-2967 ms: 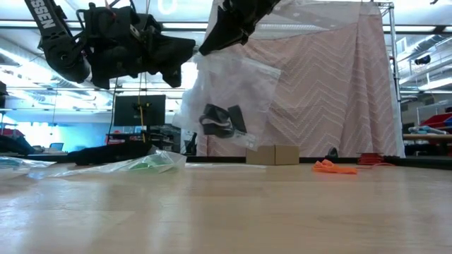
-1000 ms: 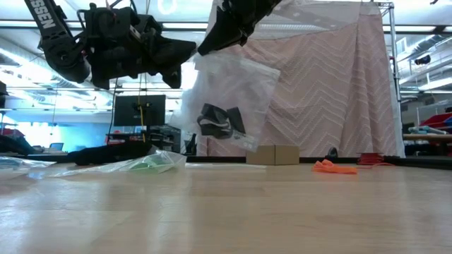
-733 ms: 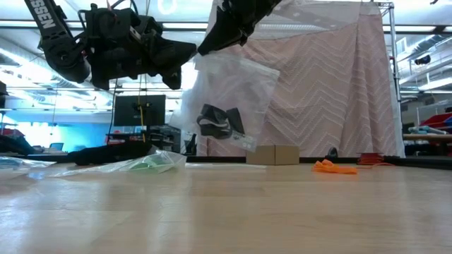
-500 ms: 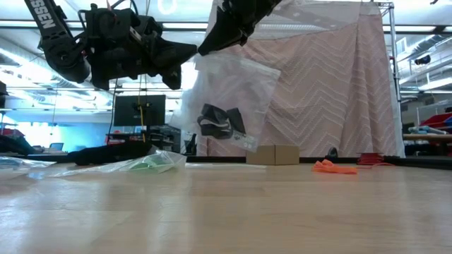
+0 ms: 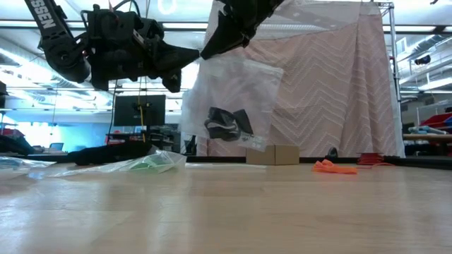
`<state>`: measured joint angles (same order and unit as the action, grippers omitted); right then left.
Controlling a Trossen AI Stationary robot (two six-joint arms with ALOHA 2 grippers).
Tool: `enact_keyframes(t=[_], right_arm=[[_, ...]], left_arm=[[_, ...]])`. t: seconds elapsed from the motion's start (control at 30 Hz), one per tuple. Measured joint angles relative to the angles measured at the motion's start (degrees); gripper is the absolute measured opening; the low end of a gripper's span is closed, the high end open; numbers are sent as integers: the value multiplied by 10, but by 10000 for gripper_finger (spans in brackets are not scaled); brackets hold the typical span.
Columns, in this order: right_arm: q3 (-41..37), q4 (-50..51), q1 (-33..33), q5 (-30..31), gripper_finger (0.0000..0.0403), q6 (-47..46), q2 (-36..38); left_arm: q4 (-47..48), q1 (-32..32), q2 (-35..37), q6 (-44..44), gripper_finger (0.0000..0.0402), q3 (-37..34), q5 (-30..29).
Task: Sort rubber bands
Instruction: Close the transparent zip bag
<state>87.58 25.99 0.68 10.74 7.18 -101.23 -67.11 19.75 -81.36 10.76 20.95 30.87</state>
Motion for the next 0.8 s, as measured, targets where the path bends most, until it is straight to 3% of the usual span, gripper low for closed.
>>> enact_keyframes(t=[0.53,0.8], right_arm=[[0,73,1,37,0,-26,0],[0,31,5,36,0,-2,0]], left_arm=[[9,7,0,-2,2,-2,5],[33,17,0,-29,46,-2,13]])
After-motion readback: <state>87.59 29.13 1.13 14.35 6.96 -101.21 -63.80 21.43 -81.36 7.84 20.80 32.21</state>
